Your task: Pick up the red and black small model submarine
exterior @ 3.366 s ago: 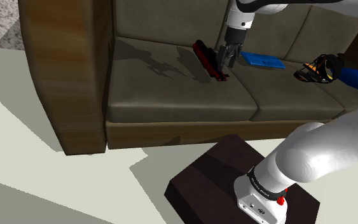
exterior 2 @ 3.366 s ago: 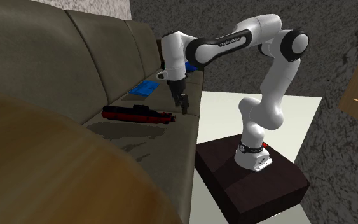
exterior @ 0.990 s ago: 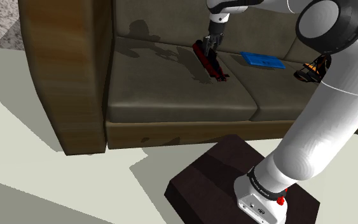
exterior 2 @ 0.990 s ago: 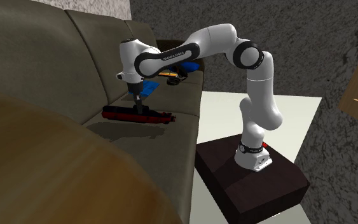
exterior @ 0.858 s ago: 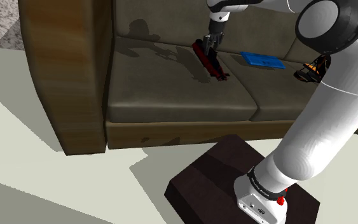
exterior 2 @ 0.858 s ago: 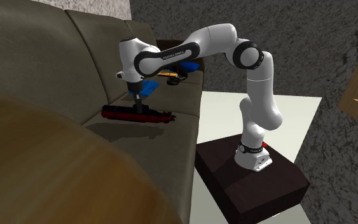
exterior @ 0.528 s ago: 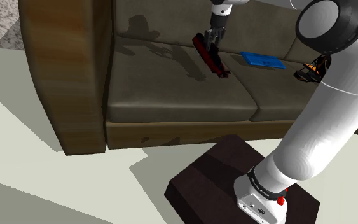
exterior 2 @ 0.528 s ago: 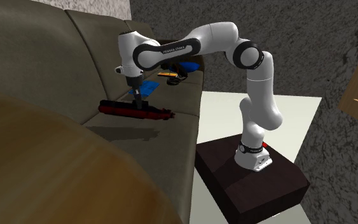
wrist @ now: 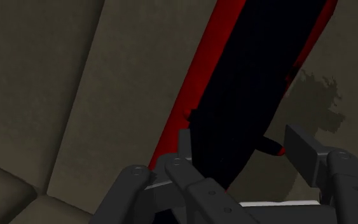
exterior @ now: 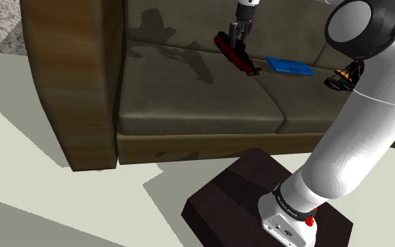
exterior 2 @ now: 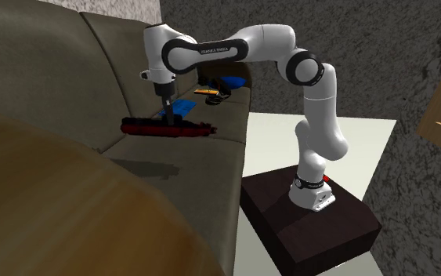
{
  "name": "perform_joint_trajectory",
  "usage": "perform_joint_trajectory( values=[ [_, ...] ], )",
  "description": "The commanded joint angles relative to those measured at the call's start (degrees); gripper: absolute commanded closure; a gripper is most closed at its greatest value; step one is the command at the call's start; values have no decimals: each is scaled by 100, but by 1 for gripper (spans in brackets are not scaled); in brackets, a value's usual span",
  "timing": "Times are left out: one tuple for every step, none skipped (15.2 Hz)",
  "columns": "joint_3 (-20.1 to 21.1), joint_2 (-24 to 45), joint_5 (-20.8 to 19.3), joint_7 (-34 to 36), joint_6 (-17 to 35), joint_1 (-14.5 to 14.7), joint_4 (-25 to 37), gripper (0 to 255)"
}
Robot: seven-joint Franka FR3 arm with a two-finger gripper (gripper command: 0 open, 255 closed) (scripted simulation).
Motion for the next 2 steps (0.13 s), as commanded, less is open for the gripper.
perform_joint_trajectory(
  values=[
    [0,30,7,-10,-120,-2,165,255],
    [0,30,7,-10,-120,-2,165,255]
  ],
)
